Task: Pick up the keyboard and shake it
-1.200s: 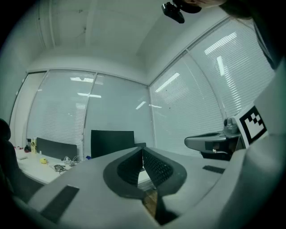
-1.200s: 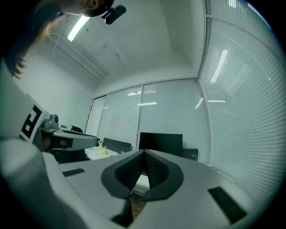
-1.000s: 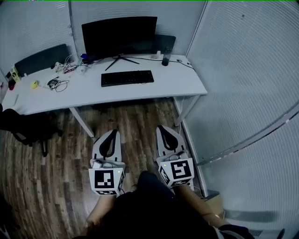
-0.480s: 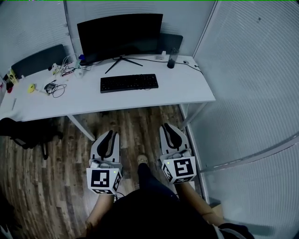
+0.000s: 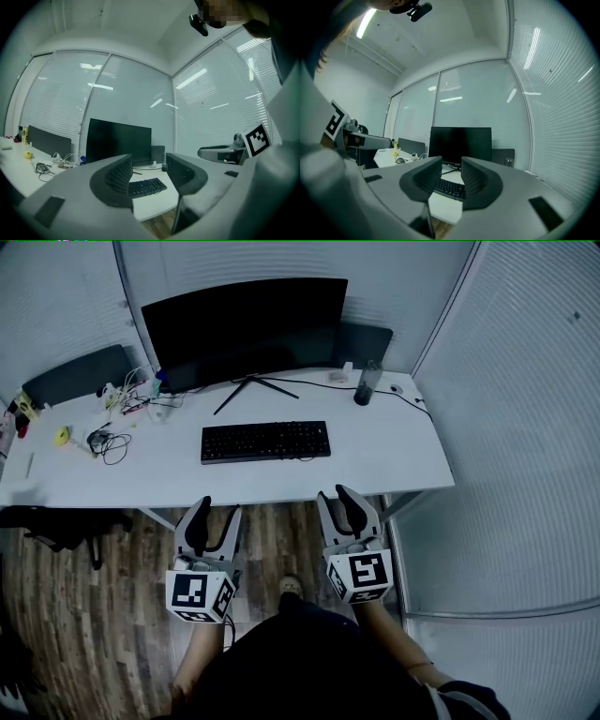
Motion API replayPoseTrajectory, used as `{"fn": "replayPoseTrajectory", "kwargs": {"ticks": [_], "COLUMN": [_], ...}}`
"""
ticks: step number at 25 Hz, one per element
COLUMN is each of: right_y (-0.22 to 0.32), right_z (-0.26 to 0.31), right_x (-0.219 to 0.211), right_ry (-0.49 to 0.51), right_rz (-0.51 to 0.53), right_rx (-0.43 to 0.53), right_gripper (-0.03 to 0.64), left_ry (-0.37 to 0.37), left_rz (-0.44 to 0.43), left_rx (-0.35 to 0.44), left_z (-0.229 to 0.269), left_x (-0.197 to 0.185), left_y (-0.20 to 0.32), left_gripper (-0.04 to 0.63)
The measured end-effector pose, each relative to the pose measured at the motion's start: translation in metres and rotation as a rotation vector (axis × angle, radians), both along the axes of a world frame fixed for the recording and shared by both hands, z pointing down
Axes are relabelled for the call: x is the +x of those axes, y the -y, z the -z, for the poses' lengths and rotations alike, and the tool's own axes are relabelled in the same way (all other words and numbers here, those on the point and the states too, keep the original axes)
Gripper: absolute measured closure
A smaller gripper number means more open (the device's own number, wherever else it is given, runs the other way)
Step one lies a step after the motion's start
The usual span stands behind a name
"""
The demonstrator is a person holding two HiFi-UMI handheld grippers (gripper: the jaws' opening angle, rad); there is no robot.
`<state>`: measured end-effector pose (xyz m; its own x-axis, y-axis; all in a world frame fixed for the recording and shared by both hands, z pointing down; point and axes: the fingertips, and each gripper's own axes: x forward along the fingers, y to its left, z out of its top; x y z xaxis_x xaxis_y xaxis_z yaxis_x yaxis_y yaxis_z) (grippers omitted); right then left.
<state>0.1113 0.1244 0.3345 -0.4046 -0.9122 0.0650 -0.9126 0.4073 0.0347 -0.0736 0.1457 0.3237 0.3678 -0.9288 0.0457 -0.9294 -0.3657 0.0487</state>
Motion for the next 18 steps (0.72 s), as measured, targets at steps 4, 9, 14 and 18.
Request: {"fn": "replayPoseTrajectory", "kwargs": {"ticks": [4, 9, 14, 18], "right_y": [0.051, 0.100, 0.124, 0.138], "right_z": [-0.016, -0.033, -0.049, -0.067], "right_x": [0.009, 0.014, 0.011, 0.011], "right_ry": [0.006, 0.017, 0.013, 0.030], "right_rz": [0.015, 0.033, 0.052, 0.037], "right_rx": [-0.031, -0.070, -0.122, -0.170], "right_gripper": [0.465, 0.456, 0.454, 0.454], "left_ry": [0.009, 0.011, 0.019, 0.030], "left_rz": [0.018, 0.048, 0.083, 0.094], "left_rx": [-0.011, -0.030, -0.078, -0.112], "left_z": [-0.009, -0.020, -0.034, -0.049], "left_x": [0.002, 0.001, -0.009, -0.019], "left_y": [0.050, 0.093, 0.111, 0.125], "left_gripper": [0.360, 0.360, 0.360, 0.360]}}
